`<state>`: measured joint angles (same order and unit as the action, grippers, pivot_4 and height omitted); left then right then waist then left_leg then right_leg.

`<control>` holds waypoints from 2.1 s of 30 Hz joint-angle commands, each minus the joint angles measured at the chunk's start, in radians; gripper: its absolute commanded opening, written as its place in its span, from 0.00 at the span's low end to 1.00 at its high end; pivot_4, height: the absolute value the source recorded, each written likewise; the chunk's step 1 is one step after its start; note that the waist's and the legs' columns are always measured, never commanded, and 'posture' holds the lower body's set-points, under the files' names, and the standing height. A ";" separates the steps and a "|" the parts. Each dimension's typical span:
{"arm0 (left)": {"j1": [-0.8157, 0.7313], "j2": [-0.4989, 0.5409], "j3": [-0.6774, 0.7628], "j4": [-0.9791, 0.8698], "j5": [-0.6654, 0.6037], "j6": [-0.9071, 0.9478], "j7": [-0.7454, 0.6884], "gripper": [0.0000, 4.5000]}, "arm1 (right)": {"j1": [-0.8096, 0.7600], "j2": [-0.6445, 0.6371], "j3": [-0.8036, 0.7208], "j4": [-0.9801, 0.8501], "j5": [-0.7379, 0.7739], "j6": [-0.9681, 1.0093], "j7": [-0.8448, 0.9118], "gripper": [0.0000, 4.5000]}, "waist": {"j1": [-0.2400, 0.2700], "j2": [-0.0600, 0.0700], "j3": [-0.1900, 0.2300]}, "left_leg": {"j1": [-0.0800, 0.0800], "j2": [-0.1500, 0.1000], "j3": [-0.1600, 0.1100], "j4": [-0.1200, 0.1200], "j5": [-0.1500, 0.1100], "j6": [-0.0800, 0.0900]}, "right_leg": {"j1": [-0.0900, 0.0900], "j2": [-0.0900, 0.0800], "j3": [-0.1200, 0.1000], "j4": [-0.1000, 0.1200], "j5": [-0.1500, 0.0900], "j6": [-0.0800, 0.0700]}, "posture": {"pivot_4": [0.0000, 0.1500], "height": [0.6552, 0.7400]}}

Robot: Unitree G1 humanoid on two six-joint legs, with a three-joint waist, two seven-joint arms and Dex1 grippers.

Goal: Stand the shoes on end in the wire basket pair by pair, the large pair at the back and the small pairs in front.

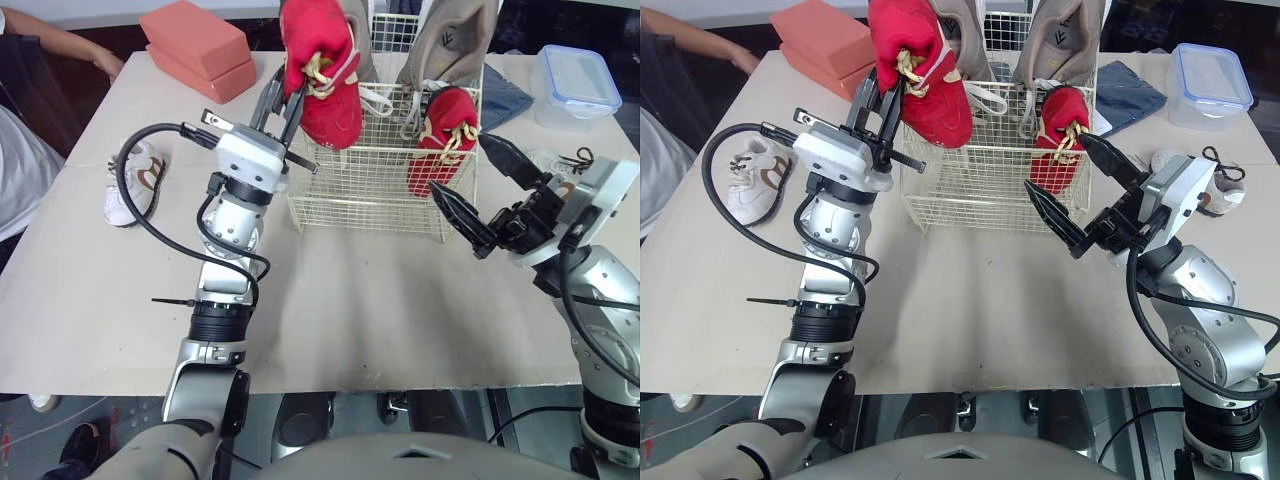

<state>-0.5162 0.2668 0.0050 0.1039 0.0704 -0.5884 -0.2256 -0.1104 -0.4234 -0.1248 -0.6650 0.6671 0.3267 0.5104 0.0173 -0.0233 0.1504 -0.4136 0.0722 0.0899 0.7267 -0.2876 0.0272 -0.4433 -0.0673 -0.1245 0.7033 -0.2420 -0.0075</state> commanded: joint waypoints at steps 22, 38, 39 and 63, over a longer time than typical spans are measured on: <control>-0.131 0.011 -0.029 0.261 0.232 -0.224 0.224 0.01 | -0.014 0.003 0.005 -0.044 0.002 -0.008 -0.033 1.00 | 0.002 0.000 0.000 | -0.002 0.000 -0.001 -0.001 0.000 0.001 | 0.000 0.000 -0.002 -0.003 0.000 0.000 | 1.00 0.36; -0.163 0.020 0.001 0.272 0.328 -0.266 0.392 0.01 | -0.011 0.001 0.010 -0.042 0.008 -0.007 -0.037 1.00 | -0.001 -0.001 0.002 | -0.002 0.000 0.000 -0.005 0.000 0.001 | -0.001 0.000 -0.002 -0.006 0.001 -0.002 | 1.00 0.36; -0.165 0.021 -0.002 0.277 0.330 -0.265 0.392 0.01 | -0.010 0.001 0.010 -0.042 0.007 -0.006 -0.037 1.00 | -0.001 -0.001 0.002 | -0.002 0.000 0.000 -0.005 0.000 0.001 | -0.001 0.000 -0.002 -0.006 0.001 -0.002 | 1.00 0.36; 0.064 -0.009 -0.090 0.191 -0.086 0.072 -0.058 0.01 | -0.003 -0.005 0.009 -0.046 0.003 -0.004 -0.038 1.00 | -0.002 0.004 -0.001 | -0.001 0.000 0.001 -0.005 0.000 0.001 | -0.001 0.000 -0.002 -0.006 0.000 0.000 | 1.00 0.36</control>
<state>-0.5032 0.2626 -0.0459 0.2721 0.0001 -0.5929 -0.2249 -0.1069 -0.4219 -0.1102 -0.6678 0.6664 0.3293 0.4725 0.0156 -0.0193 0.1491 -0.4141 0.0726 0.0907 0.7215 -0.2880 0.0280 -0.4438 -0.0669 -0.1261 0.6974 -0.2418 -0.0075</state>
